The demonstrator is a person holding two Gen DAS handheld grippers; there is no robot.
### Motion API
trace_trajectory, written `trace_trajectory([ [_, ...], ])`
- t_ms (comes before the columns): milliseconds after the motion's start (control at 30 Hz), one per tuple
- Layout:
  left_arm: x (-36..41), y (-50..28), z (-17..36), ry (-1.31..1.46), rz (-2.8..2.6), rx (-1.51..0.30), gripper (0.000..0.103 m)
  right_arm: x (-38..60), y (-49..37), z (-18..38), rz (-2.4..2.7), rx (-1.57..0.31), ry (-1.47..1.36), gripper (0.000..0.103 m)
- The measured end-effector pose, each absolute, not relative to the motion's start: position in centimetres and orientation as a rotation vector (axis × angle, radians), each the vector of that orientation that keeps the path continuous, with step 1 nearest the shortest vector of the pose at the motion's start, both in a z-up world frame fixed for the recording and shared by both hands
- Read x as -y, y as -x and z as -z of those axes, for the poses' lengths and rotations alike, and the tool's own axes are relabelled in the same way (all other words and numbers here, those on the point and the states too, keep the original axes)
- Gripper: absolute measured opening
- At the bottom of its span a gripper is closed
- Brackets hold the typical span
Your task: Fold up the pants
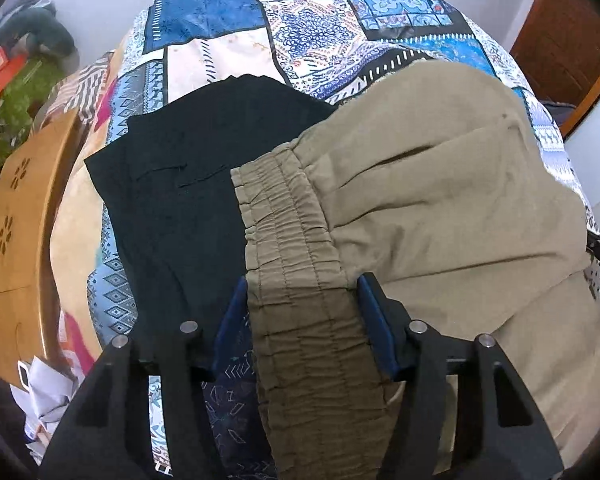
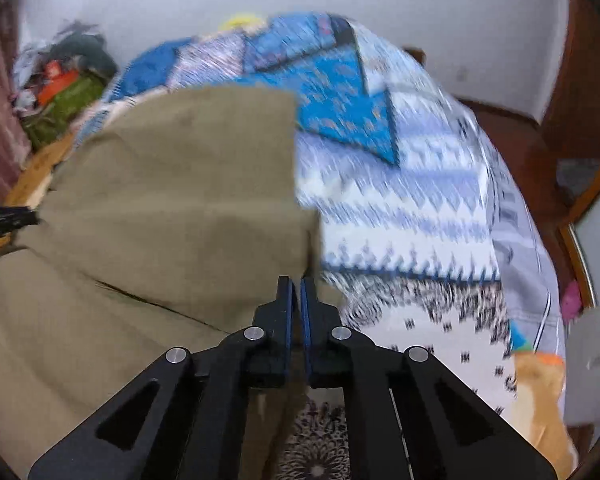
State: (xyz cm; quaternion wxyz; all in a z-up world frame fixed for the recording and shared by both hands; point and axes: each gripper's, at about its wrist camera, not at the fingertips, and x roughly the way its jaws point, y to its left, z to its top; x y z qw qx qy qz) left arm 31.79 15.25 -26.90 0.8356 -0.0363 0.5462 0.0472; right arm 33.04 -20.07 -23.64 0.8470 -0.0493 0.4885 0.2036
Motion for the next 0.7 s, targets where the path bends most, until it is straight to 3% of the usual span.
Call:
trace_trajectory([
  [67, -15.1, -31.6, 26.3, 0.046, -0.093, -1.146, 0.060, 20.9, -33.2, 24.2, -0.428, -1.070, 0.085, 0.001],
  [200, -15.5, -31.3, 24.2, 0.029, -0.083, -1.116, 0.075, 22.5, -33.0, 22.3, -0.429, -1.042, 0.044, 0.003],
  [267, -16.0, -31.4, 23.2, 0.056, -0.086, -1.091, 0.076, 23.4, -33.4, 20.7, -0.421, -1.022, -0.002, 0.005],
  [367, -17.4, -31.9, 21.8, 0.122, -0.095, -1.061, 0.082, 23.8, -33.7, 18.4, -0.434, -0.980, -0.052, 0.023],
  [433, -18.3, -32.6, 21.2, 0.145, -0.111, -1.044, 0.085, 23.4, -33.8, 16.4, -0.447, -0.916, -0.054, 0.046],
  [533, -19.3, -34.0, 21.2, 0.152, -0.133, -1.043, 0.087, 22.2, -34.1, 14.7, -0.461, -0.859, -0.041, 0.065],
  [700, -20.8, -36.4, 23.1, 0.196, -0.149, -1.080, 0.088, 19.7, -36.8, 14.3, -0.508, -0.852, -0.041, 0.069],
])
